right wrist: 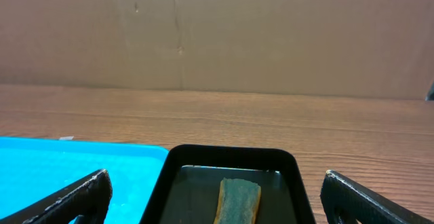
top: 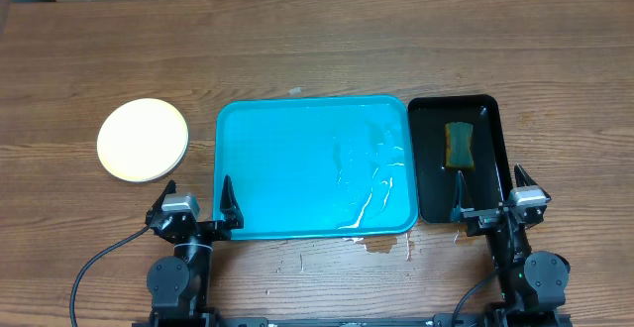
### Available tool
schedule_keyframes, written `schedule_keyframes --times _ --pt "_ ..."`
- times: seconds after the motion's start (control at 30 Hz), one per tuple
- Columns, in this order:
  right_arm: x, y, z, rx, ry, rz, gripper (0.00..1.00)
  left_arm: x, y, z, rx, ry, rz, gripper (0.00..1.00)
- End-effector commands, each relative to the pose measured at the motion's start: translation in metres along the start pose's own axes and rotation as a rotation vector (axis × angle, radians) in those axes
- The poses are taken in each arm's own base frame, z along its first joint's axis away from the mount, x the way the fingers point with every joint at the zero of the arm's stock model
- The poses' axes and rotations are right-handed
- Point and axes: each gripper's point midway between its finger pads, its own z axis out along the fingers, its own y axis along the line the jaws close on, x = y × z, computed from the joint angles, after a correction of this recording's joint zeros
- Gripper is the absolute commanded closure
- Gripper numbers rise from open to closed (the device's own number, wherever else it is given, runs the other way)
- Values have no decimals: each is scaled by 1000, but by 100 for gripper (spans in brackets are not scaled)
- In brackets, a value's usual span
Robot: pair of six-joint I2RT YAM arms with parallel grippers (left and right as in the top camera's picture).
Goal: Clean dirty plates on tray and stack at the side
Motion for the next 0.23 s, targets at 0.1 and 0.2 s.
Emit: schedule_keyframes --times 0.1,0.2 --pt "1 -2 0 8 -6 -4 0 -1 -1 0 8 -8 18 0" --pt "1 -2 0 8 -6 -4 0 -1 -1 0 8 -8 18 0"
